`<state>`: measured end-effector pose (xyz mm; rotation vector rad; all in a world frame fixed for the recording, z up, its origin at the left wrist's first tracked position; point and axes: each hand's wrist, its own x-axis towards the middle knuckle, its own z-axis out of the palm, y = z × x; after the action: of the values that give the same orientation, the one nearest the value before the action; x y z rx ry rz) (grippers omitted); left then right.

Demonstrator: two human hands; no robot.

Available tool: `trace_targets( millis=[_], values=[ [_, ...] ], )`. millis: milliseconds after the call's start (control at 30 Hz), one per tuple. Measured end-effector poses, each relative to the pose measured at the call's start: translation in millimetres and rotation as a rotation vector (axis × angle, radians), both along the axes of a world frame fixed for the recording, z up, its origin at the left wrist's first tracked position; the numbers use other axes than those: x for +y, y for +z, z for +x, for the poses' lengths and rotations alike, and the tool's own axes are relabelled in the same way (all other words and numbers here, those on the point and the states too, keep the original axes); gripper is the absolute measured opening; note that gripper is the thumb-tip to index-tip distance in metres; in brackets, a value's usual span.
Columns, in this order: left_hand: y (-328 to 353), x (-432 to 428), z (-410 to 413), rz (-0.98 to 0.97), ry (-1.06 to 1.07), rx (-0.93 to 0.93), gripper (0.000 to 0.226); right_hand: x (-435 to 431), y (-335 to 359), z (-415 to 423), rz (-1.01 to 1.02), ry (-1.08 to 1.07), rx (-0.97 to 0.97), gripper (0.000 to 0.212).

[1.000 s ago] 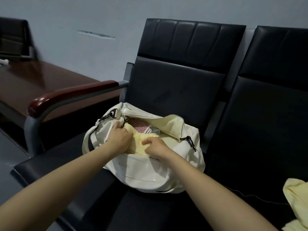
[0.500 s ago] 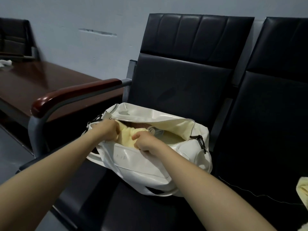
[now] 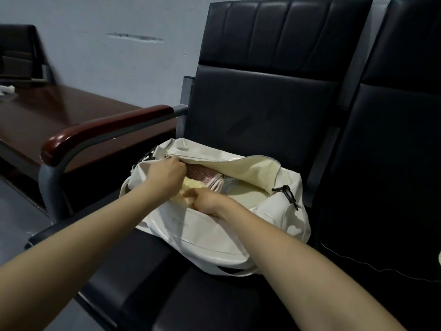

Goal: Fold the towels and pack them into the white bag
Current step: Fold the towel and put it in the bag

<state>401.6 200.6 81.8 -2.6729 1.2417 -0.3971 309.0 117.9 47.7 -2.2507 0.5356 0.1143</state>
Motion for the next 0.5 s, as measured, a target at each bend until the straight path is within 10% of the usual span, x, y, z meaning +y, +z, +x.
trace_targets(
  millis=[267, 500],
  values=[
    [-15, -12, 5, 0.300, 0.103, 0.466, 0.035, -6, 13, -12, -0.122, 0.050, 0.156, 0.064],
    [0, -12, -4, -0.132, 0.055, 0.524, 0.033, -11, 38, -34, -0.143, -0.080, -0.038, 0.044]
  ],
)
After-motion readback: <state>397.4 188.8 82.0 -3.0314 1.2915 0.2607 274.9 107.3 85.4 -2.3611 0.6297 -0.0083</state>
